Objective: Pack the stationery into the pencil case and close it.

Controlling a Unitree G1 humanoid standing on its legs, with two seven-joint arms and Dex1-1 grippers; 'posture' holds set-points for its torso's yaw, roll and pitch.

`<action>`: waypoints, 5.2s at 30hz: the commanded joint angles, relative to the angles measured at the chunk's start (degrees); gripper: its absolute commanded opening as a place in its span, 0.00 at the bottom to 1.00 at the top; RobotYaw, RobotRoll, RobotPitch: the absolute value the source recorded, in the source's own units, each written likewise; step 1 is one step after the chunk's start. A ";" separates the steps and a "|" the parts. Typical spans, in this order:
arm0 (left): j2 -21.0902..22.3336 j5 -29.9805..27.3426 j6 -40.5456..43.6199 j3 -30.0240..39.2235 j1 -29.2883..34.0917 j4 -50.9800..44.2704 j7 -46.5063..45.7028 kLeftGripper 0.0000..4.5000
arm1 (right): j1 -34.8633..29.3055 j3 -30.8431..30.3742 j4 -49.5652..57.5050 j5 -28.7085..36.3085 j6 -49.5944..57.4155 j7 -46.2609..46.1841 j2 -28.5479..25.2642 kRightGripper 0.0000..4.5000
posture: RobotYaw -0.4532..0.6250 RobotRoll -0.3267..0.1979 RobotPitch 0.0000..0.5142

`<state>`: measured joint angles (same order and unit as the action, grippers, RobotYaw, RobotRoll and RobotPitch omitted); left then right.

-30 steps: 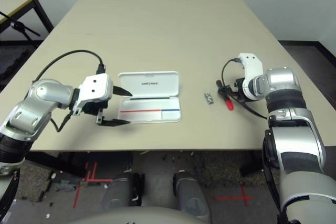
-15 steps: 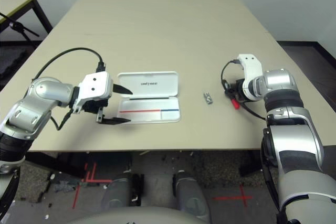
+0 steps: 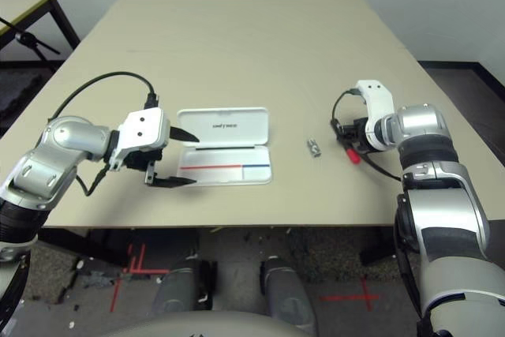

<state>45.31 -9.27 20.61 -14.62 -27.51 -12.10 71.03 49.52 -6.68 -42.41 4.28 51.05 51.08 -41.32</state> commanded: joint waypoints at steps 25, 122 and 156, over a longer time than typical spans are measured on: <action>2.17 1.33 -1.76 0.12 1.17 1.99 -0.73 1.00 | -8.35 -10.99 33.72 1.21 -32.55 37.54 -7.06 0.11 | 0.43 0.62 0.06; 2.42 4.97 16.47 3.20 1.13 1.97 -12.04 1.00 | -11.04 -6.56 41.22 11.82 -24.97 33.36 -0.80 0.99 | 0.46 0.62 0.05; -13.12 4.29 43.84 14.65 -5.51 20.96 -44.37 1.00 | -12.21 -9.87 40.08 9.01 -27.54 30.91 0.65 0.99 | 0.46 0.62 0.08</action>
<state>32.58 -4.54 63.75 0.12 -34.03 7.91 27.15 37.70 -15.74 -2.58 13.71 23.78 82.10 -40.62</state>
